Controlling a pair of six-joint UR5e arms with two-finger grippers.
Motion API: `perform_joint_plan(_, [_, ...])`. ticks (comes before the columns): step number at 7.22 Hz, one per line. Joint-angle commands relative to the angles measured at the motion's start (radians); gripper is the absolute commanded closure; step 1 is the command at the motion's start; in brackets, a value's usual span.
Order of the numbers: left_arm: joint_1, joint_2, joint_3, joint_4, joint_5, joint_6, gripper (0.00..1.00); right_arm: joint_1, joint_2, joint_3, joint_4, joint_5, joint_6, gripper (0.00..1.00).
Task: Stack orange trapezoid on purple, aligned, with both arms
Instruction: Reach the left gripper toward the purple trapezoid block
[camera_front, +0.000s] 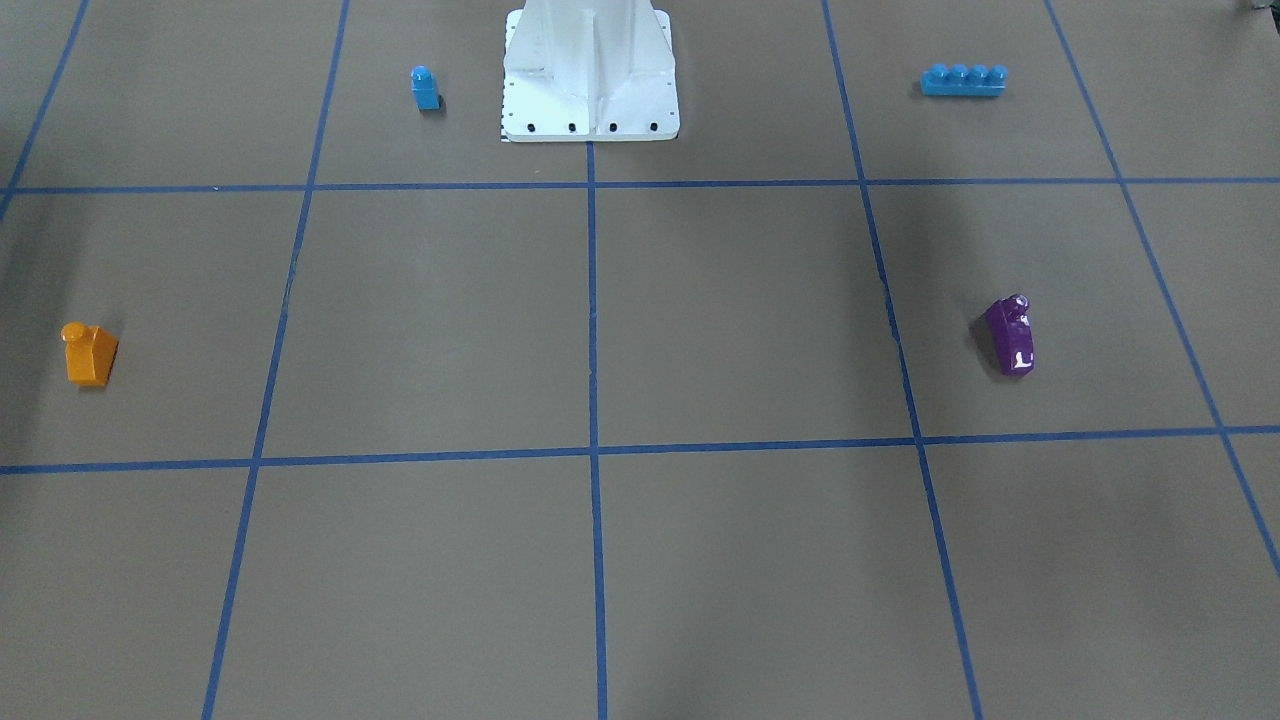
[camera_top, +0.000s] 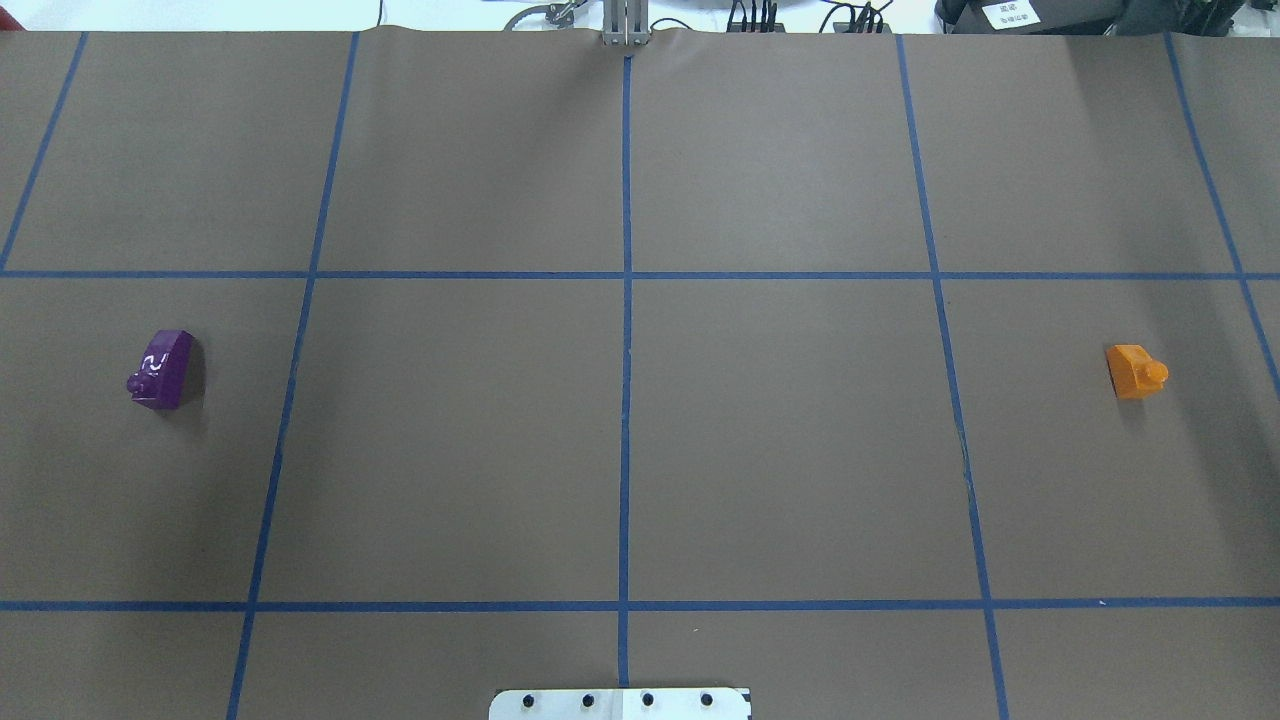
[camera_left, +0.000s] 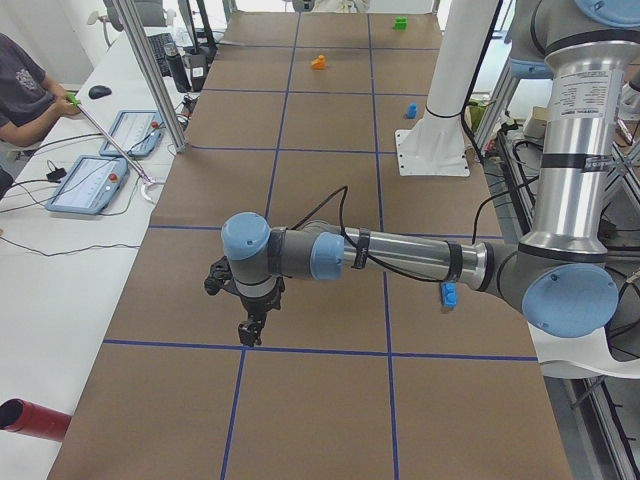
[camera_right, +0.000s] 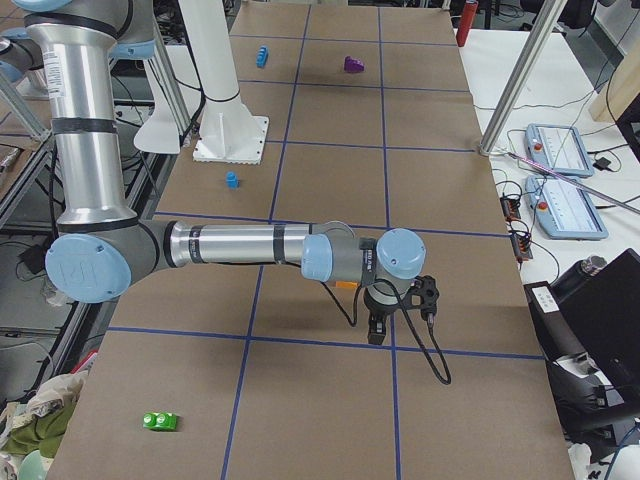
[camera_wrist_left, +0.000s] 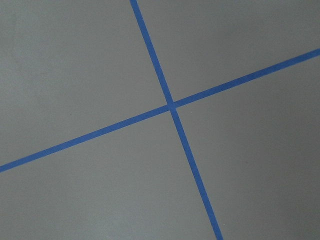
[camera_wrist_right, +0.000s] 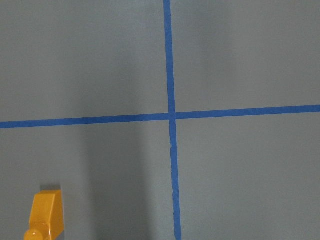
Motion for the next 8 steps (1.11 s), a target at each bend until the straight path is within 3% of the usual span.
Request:
perform_joint_plan(1, [0.0,-0.003,-0.002,0.001,0.0,0.0,0.0,0.0,0.001,0.005,0.0,0.0,-0.001,0.0])
perform_joint_plan(3, [0.002,-0.014,-0.044,0.001,0.003,-0.003,0.0,0.0,0.001,0.004,0.0,0.001,0.0,0.0])
perform_joint_plan(5, [0.026,-0.006,-0.168,-0.004,0.002,-0.023,0.0,0.0,-0.001,0.013,0.0,0.003,0.002,0.0])
perform_joint_plan(8, [0.185,-0.014,-0.238,-0.028,-0.012,-0.329,0.0,0.0,0.007,0.027,0.0,0.002,0.002,0.0])
